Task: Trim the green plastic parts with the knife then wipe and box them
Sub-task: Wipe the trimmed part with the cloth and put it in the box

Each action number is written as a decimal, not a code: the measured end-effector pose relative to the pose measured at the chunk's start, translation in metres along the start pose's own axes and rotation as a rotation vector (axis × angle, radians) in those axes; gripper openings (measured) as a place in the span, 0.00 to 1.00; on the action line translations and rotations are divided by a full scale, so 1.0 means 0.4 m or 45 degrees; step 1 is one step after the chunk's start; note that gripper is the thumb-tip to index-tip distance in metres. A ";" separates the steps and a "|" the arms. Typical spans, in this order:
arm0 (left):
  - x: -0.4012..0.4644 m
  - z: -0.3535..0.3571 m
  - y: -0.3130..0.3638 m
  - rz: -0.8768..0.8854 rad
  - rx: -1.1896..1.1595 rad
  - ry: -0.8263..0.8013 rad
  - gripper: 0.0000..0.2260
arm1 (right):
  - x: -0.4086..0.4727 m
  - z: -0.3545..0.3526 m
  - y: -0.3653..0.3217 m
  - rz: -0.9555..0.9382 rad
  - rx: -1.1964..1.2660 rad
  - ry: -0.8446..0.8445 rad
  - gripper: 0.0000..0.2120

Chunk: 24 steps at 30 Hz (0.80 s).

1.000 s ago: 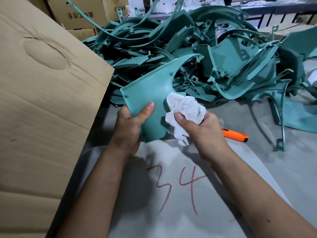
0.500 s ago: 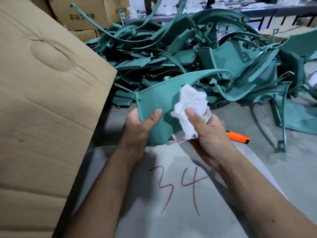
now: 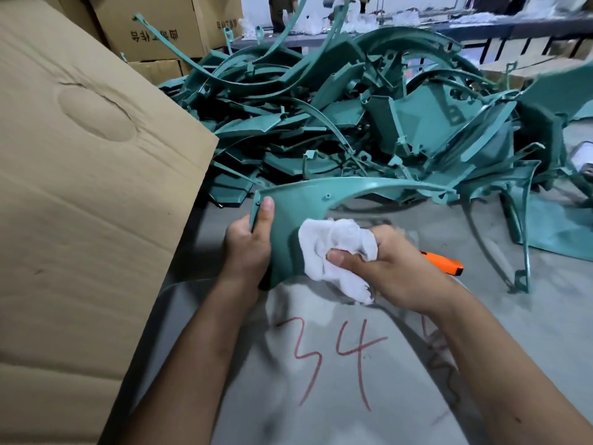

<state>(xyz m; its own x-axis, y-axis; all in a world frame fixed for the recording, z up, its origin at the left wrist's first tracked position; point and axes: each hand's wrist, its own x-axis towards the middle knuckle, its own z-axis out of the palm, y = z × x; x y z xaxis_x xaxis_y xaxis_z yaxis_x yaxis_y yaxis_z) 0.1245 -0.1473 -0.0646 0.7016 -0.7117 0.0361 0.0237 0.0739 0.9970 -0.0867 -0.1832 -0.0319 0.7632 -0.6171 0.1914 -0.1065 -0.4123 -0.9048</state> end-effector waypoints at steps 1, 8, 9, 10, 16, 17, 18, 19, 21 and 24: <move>0.005 -0.008 0.002 -0.036 -0.042 0.015 0.23 | 0.000 -0.001 0.001 0.014 0.004 0.063 0.18; -0.012 0.007 0.009 0.114 0.025 -0.069 0.28 | 0.019 0.060 0.017 0.189 0.827 0.449 0.19; -0.019 0.014 0.004 0.138 0.087 -0.095 0.31 | 0.022 0.077 0.014 0.108 0.877 0.348 0.18; -0.024 0.018 0.004 0.175 0.154 -0.100 0.33 | 0.025 0.087 0.012 0.018 0.908 0.260 0.22; -0.024 -0.001 0.019 0.361 0.342 -0.090 0.38 | 0.026 0.035 -0.019 -0.254 0.671 0.020 0.30; -0.028 -0.002 0.019 0.361 0.351 -0.105 0.37 | 0.023 0.037 -0.021 -0.268 0.641 0.009 0.28; -0.030 -0.006 0.018 0.367 0.365 -0.108 0.37 | 0.020 0.042 -0.022 -0.278 0.611 0.021 0.27; -0.029 -0.006 0.018 0.377 0.381 -0.110 0.36 | 0.017 0.046 -0.022 -0.280 0.591 0.071 0.26; -0.020 -0.008 0.017 0.367 0.378 -0.125 0.36 | 0.017 0.050 -0.017 -0.306 0.530 0.190 0.23; -0.017 -0.001 0.019 0.310 0.354 -0.146 0.35 | 0.023 0.047 -0.002 -0.289 0.533 0.480 0.23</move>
<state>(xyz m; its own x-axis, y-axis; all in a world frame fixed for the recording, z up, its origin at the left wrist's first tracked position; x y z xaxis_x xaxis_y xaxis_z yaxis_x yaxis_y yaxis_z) 0.1201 -0.1418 -0.0575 0.5784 -0.7712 0.2657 -0.3388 0.0692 0.9383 -0.0676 -0.1759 -0.0367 0.4509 -0.7710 0.4497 0.3511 -0.3100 -0.8835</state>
